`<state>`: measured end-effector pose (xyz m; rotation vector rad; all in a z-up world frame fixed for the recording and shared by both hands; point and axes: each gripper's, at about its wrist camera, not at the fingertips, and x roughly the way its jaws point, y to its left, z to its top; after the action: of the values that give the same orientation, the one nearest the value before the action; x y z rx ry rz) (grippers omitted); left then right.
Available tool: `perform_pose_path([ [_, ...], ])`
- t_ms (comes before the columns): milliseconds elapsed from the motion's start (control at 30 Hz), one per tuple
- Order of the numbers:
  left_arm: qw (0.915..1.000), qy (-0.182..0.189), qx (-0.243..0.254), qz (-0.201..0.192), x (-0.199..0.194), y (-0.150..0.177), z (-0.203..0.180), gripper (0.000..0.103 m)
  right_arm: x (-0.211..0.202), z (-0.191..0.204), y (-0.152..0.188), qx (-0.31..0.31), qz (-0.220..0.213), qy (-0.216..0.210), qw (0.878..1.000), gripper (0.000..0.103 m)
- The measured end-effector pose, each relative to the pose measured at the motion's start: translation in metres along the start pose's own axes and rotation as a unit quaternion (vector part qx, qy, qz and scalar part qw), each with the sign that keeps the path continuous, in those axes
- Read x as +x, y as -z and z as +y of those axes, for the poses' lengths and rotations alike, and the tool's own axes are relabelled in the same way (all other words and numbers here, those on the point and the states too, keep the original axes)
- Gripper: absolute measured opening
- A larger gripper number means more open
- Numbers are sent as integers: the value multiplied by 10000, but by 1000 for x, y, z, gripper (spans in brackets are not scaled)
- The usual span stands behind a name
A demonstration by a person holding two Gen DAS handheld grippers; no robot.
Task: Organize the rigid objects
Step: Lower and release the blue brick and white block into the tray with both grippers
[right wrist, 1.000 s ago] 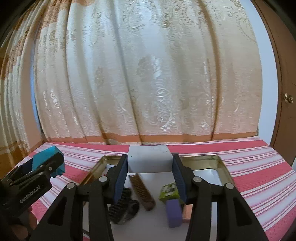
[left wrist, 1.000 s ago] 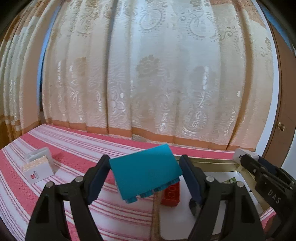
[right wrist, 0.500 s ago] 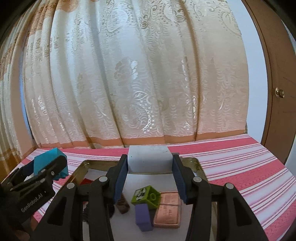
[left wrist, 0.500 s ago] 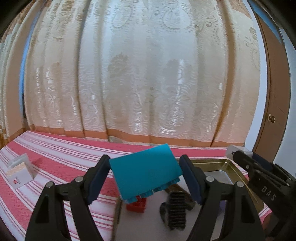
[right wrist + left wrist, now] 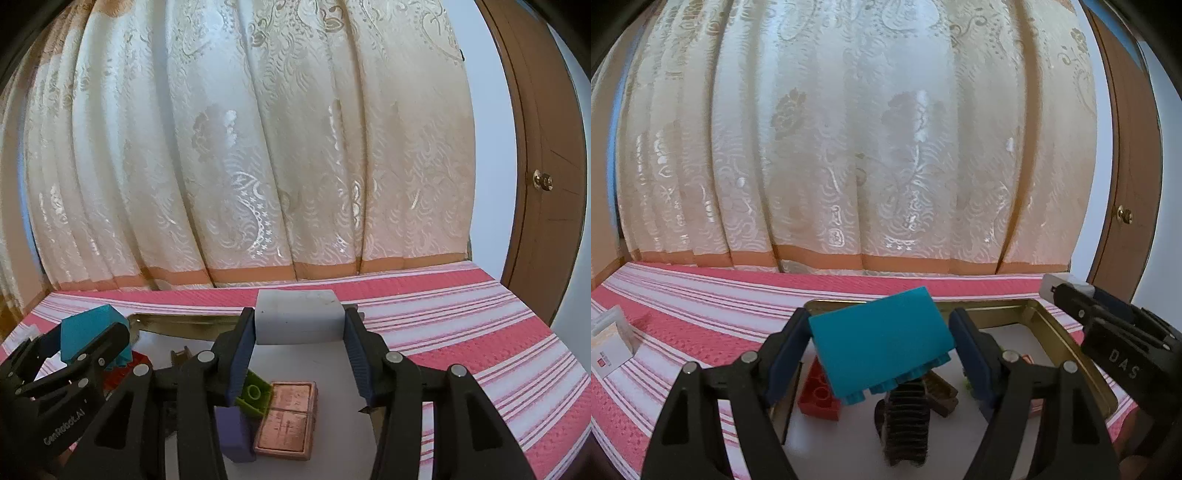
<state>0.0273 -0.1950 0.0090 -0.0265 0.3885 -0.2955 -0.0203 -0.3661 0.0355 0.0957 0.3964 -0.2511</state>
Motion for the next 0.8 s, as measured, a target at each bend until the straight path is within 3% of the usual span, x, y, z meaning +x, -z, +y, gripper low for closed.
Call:
perform_pose_path([
  [800,9988,-111,311,364,23,9,-20,77,22,5,11,-118,611,218,9978,50],
])
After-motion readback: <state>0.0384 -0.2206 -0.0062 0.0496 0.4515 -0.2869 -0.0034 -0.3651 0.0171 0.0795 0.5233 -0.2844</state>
